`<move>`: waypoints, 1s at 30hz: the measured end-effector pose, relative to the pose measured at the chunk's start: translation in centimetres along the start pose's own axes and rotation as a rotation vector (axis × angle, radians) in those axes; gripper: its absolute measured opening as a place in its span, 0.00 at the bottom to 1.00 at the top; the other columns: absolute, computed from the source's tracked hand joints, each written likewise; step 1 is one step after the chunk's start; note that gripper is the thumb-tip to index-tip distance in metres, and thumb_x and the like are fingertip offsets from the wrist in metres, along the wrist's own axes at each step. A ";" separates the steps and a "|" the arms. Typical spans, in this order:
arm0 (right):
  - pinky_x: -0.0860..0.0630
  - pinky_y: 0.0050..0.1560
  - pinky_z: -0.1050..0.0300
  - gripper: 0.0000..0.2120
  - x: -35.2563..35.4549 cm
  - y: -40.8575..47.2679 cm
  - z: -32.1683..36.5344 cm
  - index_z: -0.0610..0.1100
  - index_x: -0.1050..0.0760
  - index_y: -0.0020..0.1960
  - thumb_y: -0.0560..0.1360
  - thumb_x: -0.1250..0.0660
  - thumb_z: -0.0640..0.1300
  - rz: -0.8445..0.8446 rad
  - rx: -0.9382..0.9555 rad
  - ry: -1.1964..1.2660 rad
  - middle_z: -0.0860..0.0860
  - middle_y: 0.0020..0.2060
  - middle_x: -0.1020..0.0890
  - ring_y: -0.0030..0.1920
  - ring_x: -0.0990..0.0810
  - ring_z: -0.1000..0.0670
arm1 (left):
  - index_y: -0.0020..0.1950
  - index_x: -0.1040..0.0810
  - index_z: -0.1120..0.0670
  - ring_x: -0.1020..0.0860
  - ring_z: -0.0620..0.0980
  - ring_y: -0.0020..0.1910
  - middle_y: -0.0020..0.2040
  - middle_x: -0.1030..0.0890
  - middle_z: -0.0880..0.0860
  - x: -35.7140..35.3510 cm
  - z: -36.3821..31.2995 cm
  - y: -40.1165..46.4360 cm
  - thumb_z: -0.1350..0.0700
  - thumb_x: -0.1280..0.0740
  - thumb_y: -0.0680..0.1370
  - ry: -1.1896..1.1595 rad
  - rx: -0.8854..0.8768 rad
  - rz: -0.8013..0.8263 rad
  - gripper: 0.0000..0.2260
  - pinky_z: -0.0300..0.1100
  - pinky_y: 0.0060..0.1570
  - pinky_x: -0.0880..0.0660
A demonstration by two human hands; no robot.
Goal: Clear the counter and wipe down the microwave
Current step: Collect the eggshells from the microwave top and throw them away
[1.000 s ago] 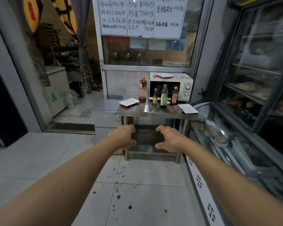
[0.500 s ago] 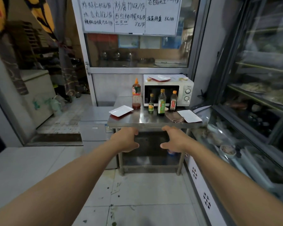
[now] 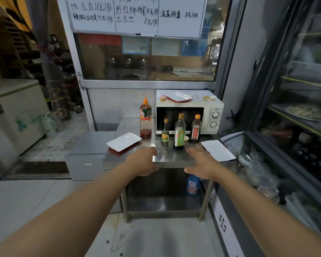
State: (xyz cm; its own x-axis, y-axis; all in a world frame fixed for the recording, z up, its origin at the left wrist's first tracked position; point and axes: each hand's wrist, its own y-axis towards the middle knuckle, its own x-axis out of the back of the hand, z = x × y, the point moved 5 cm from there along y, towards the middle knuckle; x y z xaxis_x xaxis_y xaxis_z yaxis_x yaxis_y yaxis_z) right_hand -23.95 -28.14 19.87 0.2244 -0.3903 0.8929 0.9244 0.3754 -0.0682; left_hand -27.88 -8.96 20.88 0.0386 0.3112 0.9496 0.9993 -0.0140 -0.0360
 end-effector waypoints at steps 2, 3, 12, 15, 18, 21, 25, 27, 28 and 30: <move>0.32 0.66 0.51 0.34 0.5 2.1 -1.3 0.47 0.40 0.73 0.72 0.30 0.49 -0.009 -0.018 0.016 0.47 0.71 0.36 0.69 0.34 0.46 | 0.67 0.31 0.50 0.26 0.53 0.61 0.64 0.26 0.53 -0.2 -0.1 2.8 0.50 0.31 0.74 0.014 -0.010 0.006 0.23 0.48 0.60 0.27; 0.32 0.66 0.50 0.34 0.7 3.1 -2.0 0.47 0.40 0.73 0.71 0.30 0.49 -0.025 -0.031 0.014 0.47 0.71 0.35 0.69 0.35 0.46 | 0.67 0.31 0.50 0.26 0.53 0.61 0.64 0.25 0.53 -0.3 -0.1 4.2 0.50 0.31 0.74 0.017 -0.013 0.011 0.23 0.49 0.60 0.27; 0.33 0.58 0.59 0.32 2.9 14.5 -5.8 0.46 0.38 0.71 0.71 0.29 0.47 -0.077 -0.094 0.028 0.46 0.66 0.30 0.64 0.29 0.46 | 0.65 0.30 0.53 0.24 0.54 0.59 0.61 0.23 0.55 0.2 0.2 17.9 0.54 0.30 0.73 0.005 -0.095 0.010 0.21 0.50 0.57 0.25; 0.31 0.60 0.57 0.31 3.3 17.6 -7.1 0.46 0.38 0.72 0.72 0.30 0.47 -0.076 -0.128 0.037 0.44 0.66 0.30 0.64 0.29 0.45 | 0.63 0.30 0.53 0.24 0.54 0.57 0.60 0.23 0.55 0.6 0.8 22.5 0.53 0.32 0.74 0.024 -0.110 0.038 0.19 0.47 0.55 0.25; 0.30 0.60 0.55 0.30 3.6 20.1 -8.9 0.45 0.38 0.71 0.73 0.31 0.48 -0.082 -0.174 0.028 0.43 0.65 0.29 0.64 0.28 0.44 | 0.64 0.30 0.52 0.24 0.54 0.56 0.58 0.22 0.54 0.4 1.1 26.2 0.53 0.32 0.74 0.040 -0.113 0.031 0.19 0.46 0.53 0.26; 0.32 0.61 0.57 0.31 3.4 22.3 -10.6 0.44 0.39 0.72 0.73 0.31 0.47 -0.069 -0.211 0.021 0.43 0.66 0.30 0.65 0.29 0.44 | 0.65 0.31 0.51 0.24 0.54 0.56 0.58 0.22 0.54 -0.9 1.3 28.8 0.53 0.33 0.74 0.047 -0.106 0.064 0.20 0.48 0.56 0.26; 0.32 0.62 0.57 0.30 3.1 25.5 -12.5 0.44 0.37 0.71 0.73 0.30 0.46 -0.069 -0.234 0.048 0.44 0.66 0.30 0.65 0.29 0.44 | 0.63 0.31 0.53 0.23 0.55 0.55 0.58 0.22 0.55 -2.0 1.4 31.9 0.52 0.32 0.74 0.045 -0.116 0.097 0.20 0.51 0.55 0.24; 0.32 0.62 0.56 0.29 2.8 27.3 -13.7 0.44 0.37 0.71 0.73 0.31 0.46 -0.060 -0.232 0.038 0.44 0.65 0.30 0.65 0.29 0.44 | 0.62 0.30 0.54 0.23 0.55 0.54 0.57 0.22 0.55 -2.5 1.4 33.3 0.51 0.32 0.73 0.053 -0.124 0.101 0.19 0.51 0.53 0.24; 0.32 0.62 0.56 0.29 2.7 28.2 -14.4 0.44 0.36 0.70 0.73 0.31 0.46 -0.051 -0.227 0.031 0.44 0.65 0.30 0.65 0.29 0.44 | 0.61 0.30 0.53 0.23 0.55 0.54 0.56 0.22 0.55 -2.8 1.4 34.0 0.51 0.32 0.73 0.049 -0.115 0.107 0.19 0.51 0.53 0.24; 0.32 0.62 0.56 0.28 2.2 30.0 -15.7 0.45 0.36 0.70 0.73 0.32 0.46 -0.022 -0.214 0.025 0.44 0.65 0.30 0.64 0.29 0.44 | 0.62 0.30 0.52 0.23 0.56 0.54 0.56 0.22 0.55 -3.6 1.5 35.2 0.51 0.32 0.73 0.038 -0.075 0.115 0.19 0.51 0.53 0.24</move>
State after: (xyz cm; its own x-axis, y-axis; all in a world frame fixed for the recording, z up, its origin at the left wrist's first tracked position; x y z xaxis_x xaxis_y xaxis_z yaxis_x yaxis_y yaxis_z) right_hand 9.11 -30.93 12.81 0.2081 -0.4183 0.8842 0.9731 0.1802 -0.1438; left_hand 7.15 -9.16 15.72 0.1509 0.2672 0.9518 0.9852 -0.1193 -0.1227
